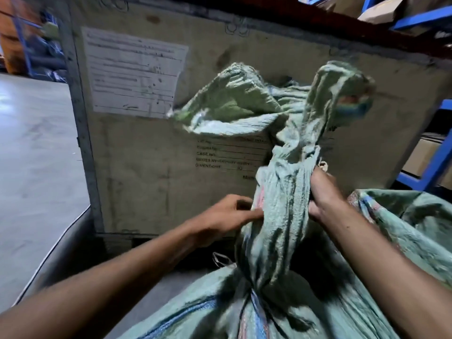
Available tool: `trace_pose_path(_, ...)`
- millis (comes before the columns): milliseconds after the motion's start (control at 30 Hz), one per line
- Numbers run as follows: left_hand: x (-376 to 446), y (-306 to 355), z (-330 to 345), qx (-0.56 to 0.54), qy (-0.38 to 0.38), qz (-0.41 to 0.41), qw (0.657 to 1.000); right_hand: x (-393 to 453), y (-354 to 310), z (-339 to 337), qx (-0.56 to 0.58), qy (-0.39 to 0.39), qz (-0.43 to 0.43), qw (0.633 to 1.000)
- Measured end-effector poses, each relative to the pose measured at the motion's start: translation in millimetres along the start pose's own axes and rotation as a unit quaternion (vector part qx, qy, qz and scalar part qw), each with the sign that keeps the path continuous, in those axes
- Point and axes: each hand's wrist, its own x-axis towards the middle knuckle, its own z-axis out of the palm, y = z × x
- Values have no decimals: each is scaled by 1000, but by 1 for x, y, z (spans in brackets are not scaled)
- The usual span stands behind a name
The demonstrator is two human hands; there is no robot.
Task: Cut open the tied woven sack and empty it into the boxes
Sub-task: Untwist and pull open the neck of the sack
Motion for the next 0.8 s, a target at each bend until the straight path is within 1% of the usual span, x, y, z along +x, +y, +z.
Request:
trace_pose_path(33,3,-1,1,20,35,21,999,7,5,-4,-29,14,8,999)
trace_pose_path(100,11,-3,-4,62,169,28,983,15,9,-12,-103,45,10,994)
trace_pose_path(133,14,-3,-9,76,230,20,970,13,10,-16,-134,43,14,990)
trace_pose_path(167,17,-4,-13,84,275,7,958,6,13,-18,-155,19,19,988)
trace_pose_path(200,17,-6,-15,81,297,-6,951,-5,16,-18,-179,-28,13,983)
trace_pose_path(233,18,-7,-14,75,300,-15,951,-17,20,-16,-223,-95,-6,970)
trace_pose_path(267,18,-8,-11,64,292,-16,954,-31,26,-11,-268,-171,-33,948)
trace_pose_path(300,20,-9,-6,50,279,-12,959,-40,31,-6,-287,-226,-62,929)
trace_pose_path(333,21,-8,-3,30,272,-2,962,-43,36,-1,-287,-241,-88,923)
trace_pose_path(433,17,-6,-12,-87,263,29,960,-27,37,-1,-285,-186,-172,925)
trace_pose_path(500,15,-14,-27,-126,249,24,960,-15,30,-22,-290,-148,-201,924)
trace_pose_path(600,10,-33,-38,-98,236,-6,967,-5,36,-64,-331,-127,-177,918)
trace_pose_path(700,13,-48,-43,-11,280,-24,960,1,40,-71,-364,-102,-159,912)
trace_pose_path(733,13,-51,-46,-8,287,-25,958,5,38,-66,-360,-82,-164,915)
trace_pose_path(767,10,-47,-46,-31,269,-23,962,8,34,-60,-346,-60,-170,921)
trace_pose_path(800,6,-47,-45,-67,227,-25,971,11,30,-54,-322,-45,-172,930)
